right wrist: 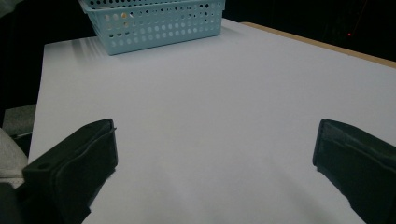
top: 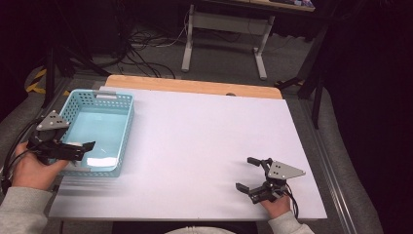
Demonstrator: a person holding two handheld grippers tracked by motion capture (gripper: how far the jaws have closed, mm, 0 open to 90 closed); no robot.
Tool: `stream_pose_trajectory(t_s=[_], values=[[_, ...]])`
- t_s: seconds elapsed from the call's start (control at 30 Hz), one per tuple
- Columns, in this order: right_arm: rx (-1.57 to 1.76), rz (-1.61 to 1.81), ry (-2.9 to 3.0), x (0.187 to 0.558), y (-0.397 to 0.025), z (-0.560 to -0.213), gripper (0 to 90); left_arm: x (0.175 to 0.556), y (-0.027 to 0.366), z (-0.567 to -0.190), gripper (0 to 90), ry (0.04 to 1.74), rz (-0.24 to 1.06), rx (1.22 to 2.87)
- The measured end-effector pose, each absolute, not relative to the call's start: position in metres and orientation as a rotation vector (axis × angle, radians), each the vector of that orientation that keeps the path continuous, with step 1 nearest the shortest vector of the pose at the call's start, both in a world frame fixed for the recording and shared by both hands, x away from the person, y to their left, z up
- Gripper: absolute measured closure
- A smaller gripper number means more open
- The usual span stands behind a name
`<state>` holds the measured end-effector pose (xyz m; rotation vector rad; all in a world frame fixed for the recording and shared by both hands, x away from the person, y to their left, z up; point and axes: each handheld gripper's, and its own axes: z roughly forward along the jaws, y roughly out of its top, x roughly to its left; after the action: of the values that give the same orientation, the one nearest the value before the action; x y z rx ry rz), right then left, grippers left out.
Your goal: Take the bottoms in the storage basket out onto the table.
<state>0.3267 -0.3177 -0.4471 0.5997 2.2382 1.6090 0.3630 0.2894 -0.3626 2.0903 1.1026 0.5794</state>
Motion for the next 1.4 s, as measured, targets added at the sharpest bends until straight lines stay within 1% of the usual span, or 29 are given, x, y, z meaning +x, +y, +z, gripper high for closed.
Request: stream_pose_trajectory(t_s=[0.3, 0.53, 1.07, 1.4], values=[[0.597, 1.606, 2.244, 0.327, -0.317, -0.447, 0.6, 0.369, 0.297, -0.367, 1.6, 1.159, 0.556, 2.137], [0.597, 1.605, 2.246, 0.327, -0.317, -0.447, 0.6, 0.375, 0.301, -0.370, 2.8, 1.188, 0.522, 2.214], [0.588, 1.604, 2.253, 0.327, -0.316, -0.447, 0.6, 0.394, 0.302, -0.383, 3.9, 1.294, 0.396, 2.415], [0.587, 1.606, 2.255, 0.327, -0.316, -0.447, 0.6, 0.404, 0.299, -0.391, 4.0, 1.358, 0.311, 2.488]])
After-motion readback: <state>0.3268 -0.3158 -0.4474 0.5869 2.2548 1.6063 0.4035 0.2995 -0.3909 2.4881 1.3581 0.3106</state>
